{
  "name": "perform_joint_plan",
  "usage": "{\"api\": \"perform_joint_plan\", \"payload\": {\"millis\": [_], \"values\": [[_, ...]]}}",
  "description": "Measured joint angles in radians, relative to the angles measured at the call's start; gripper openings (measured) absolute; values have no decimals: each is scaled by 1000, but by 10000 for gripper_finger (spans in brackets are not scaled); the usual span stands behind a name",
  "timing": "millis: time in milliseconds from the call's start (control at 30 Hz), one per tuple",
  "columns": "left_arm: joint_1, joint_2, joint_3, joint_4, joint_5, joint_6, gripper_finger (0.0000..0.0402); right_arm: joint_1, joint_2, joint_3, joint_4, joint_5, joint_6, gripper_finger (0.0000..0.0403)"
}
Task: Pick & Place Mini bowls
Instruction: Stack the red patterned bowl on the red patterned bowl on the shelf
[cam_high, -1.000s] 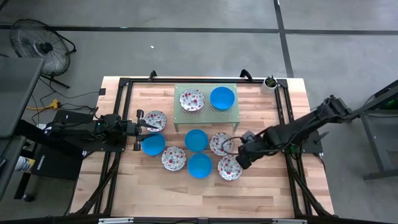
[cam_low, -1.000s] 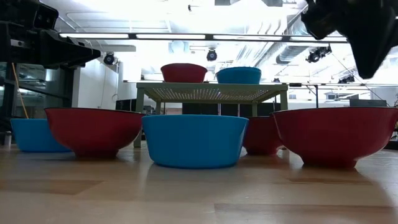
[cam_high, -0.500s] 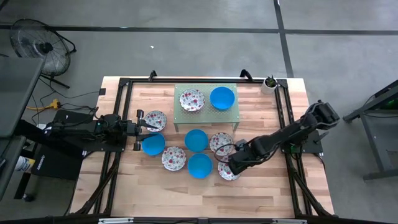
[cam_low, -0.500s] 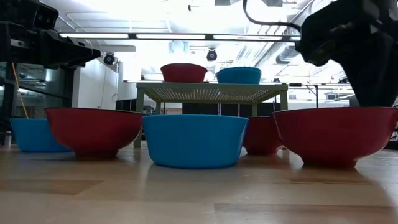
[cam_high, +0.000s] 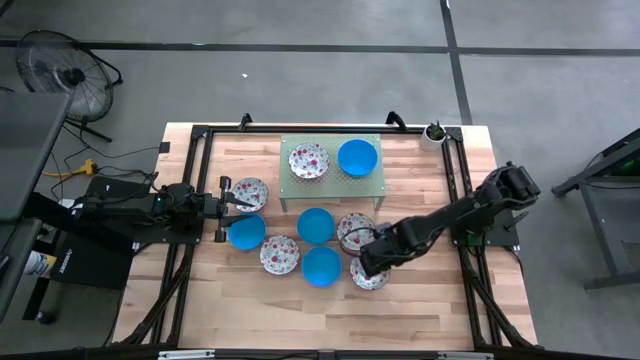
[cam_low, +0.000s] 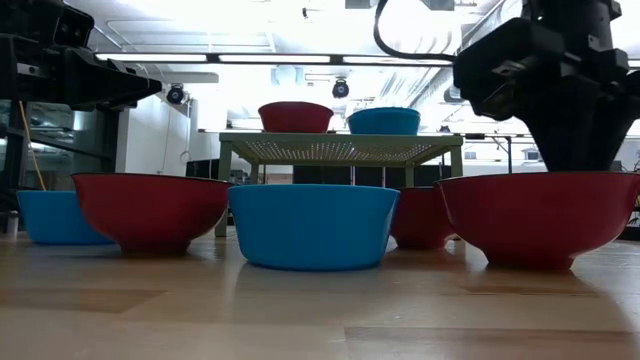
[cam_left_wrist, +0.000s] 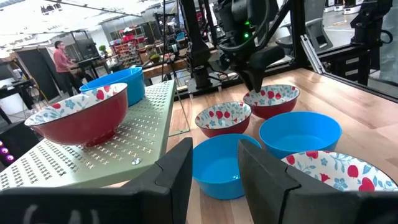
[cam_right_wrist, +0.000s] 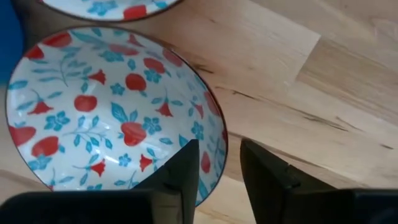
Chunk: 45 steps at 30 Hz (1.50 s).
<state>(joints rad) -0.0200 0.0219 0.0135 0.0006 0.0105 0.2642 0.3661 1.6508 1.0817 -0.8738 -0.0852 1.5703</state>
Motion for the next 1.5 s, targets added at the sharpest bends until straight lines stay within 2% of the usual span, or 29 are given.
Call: {"api": "perform_joint_plan", "payload": {"millis": [167, 567, 900, 1267, 1500], "values": [[0, 0, 0, 0, 0, 0, 124, -1, 3, 0, 8, 6, 0, 85], [0, 0, 0, 0, 0, 0, 124, -2, 48, 0, 30, -1, -24, 73], [0, 0, 0, 0, 0, 0, 124, -2, 15, 1, -4, 5, -59, 9], [0, 0, 0, 0, 0, 0, 124, -2, 8, 2, -16, -12, -157, 3], [0, 0, 0, 0, 0, 0, 124, -2, -58, 0, -30, -17, -185, 0]]}}
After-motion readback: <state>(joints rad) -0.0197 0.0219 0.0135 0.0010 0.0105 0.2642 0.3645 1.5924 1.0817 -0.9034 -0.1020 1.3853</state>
